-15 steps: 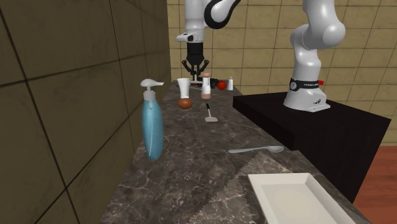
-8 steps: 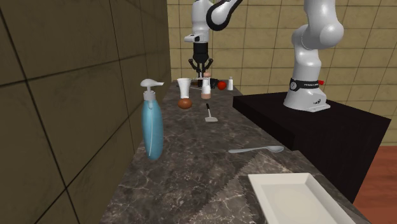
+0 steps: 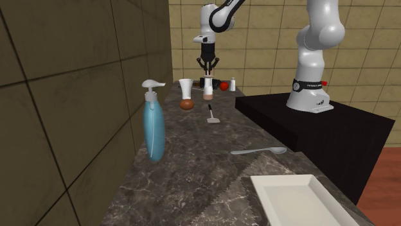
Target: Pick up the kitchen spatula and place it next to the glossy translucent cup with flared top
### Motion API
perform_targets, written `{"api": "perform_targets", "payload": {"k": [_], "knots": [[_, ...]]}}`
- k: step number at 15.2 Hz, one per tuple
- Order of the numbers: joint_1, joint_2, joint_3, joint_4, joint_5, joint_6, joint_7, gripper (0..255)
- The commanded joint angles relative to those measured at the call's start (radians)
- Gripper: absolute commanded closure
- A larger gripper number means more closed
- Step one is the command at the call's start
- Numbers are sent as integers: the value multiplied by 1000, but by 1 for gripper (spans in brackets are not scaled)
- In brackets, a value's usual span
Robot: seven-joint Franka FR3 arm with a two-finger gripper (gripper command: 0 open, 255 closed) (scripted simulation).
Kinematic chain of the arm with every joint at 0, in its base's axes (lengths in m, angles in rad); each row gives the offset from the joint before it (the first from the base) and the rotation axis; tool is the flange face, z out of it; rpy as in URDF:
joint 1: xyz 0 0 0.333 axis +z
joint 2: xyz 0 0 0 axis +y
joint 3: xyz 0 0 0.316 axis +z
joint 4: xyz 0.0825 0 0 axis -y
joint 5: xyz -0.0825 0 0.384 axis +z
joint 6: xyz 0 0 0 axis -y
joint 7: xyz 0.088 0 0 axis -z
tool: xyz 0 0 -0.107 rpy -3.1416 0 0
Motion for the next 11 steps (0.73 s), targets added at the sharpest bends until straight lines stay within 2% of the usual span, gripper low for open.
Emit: {"api": "perform_targets", "payload": {"k": [1,7,11], "knots": [[-29,-4,-23,-6,2,4,-56,255],[-114,37,-81,42,35,1,-221,255],[-119,79,-75,31,57,52,-234,255]]}}
